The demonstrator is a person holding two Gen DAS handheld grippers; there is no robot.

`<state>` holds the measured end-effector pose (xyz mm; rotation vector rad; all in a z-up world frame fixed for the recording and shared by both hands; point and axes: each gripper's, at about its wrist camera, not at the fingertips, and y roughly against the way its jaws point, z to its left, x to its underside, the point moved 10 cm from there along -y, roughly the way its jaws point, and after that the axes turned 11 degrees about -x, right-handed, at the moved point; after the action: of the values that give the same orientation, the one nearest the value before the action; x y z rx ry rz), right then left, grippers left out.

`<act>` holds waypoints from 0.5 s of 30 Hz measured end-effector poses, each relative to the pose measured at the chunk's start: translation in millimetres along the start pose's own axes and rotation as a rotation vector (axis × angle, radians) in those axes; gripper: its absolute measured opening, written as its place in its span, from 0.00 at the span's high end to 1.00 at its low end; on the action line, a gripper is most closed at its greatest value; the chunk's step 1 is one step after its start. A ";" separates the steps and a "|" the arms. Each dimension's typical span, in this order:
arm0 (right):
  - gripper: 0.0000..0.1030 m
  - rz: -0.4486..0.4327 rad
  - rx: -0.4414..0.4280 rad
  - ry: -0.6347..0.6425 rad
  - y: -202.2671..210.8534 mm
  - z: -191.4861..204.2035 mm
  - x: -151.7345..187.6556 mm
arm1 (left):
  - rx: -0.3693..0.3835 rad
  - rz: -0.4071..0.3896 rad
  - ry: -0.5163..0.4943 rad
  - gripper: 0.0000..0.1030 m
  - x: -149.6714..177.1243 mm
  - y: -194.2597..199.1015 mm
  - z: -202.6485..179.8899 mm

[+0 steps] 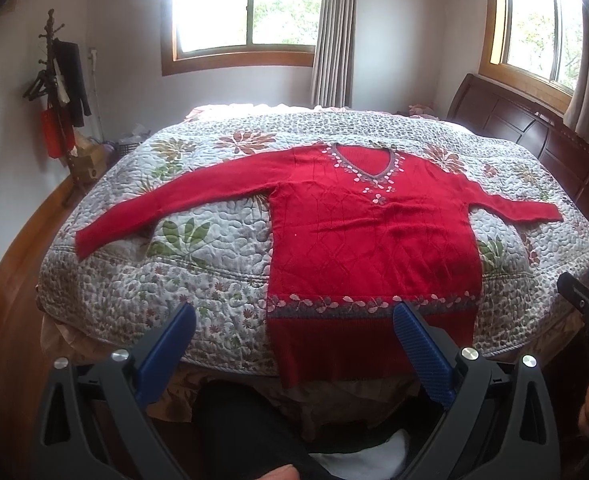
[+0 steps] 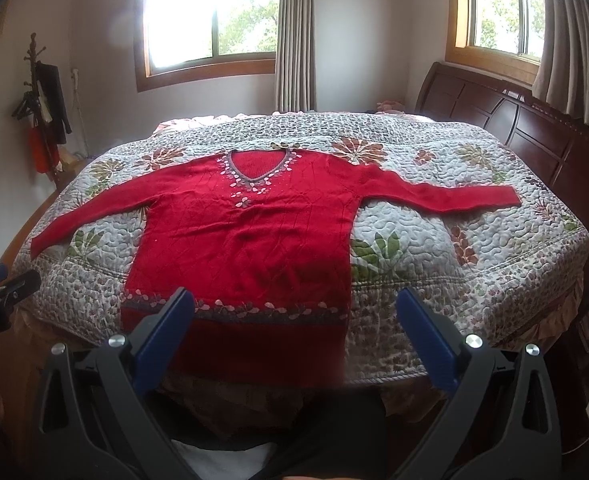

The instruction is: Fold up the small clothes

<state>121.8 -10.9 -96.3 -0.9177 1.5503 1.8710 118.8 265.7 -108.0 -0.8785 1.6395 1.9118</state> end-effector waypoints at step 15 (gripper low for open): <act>0.03 -0.064 -0.061 -0.009 -65.3 -74.8 -27.8 | 0.225 0.028 0.037 0.04 -13.5 -76.5 -73.7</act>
<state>201.2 -71.1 -122.8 -0.9735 1.4486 1.8840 194.5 207.4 -156.3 -0.8070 1.8535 1.6959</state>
